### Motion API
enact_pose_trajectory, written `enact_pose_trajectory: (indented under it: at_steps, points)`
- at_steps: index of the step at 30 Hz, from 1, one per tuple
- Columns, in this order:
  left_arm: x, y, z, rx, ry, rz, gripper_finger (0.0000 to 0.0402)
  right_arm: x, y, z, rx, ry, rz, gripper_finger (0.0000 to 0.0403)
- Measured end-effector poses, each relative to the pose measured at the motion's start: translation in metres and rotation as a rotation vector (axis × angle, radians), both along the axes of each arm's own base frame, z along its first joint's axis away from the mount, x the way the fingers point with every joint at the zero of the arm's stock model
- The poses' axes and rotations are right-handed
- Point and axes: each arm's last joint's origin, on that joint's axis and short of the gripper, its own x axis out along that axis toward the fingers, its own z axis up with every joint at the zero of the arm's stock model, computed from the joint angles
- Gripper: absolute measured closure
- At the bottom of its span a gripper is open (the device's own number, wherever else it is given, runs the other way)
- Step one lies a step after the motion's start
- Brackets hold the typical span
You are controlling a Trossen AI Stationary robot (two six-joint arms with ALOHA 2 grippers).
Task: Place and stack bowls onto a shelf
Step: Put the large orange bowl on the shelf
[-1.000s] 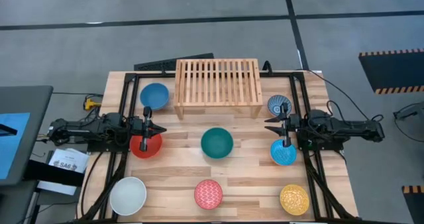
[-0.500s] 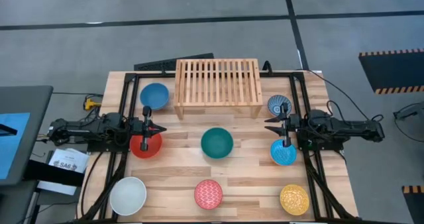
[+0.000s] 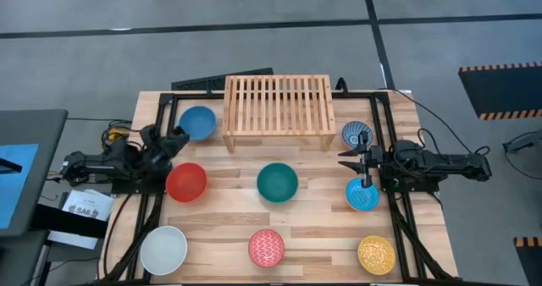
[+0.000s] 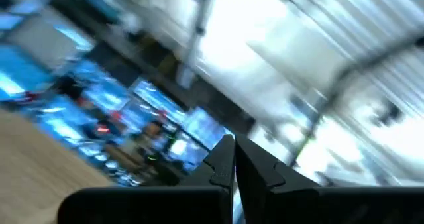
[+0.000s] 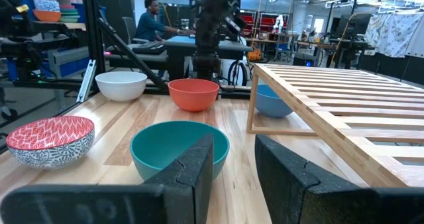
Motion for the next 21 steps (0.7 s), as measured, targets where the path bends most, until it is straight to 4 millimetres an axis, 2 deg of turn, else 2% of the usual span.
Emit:
enact_pose_trajectory:
  at_steps: [4, 9, 15, 18, 21]
  points:
    - [0.006, 0.001, 0.020, -0.025, 0.093, 0.016, 0.0380, 0.000, 0.000, 0.000, 0.000, 0.000, 0.000, 0.0265]
    - [0.032, -0.002, 0.064, 0.041, 0.314, -0.027, 0.0311, 0.000, 0.000, 0.000, 0.000, 0.000, 0.000, 0.0265]
    - [0.077, -0.013, 0.116, 0.228, 0.679, -0.299, 0.0215, 0.000, 0.000, 0.000, 0.000, 0.000, 0.000, 0.0265]
    - [0.094, -0.020, 0.128, 0.231, 0.854, -0.452, 0.0192, 0.000, 0.000, 0.000, 0.000, 0.000, 0.000, 0.0265]
    - [0.106, -0.028, 0.126, 0.129, 1.058, -0.564, 0.0187, 0.000, 0.000, 0.000, 0.000, 0.000, 0.000, 0.0265]
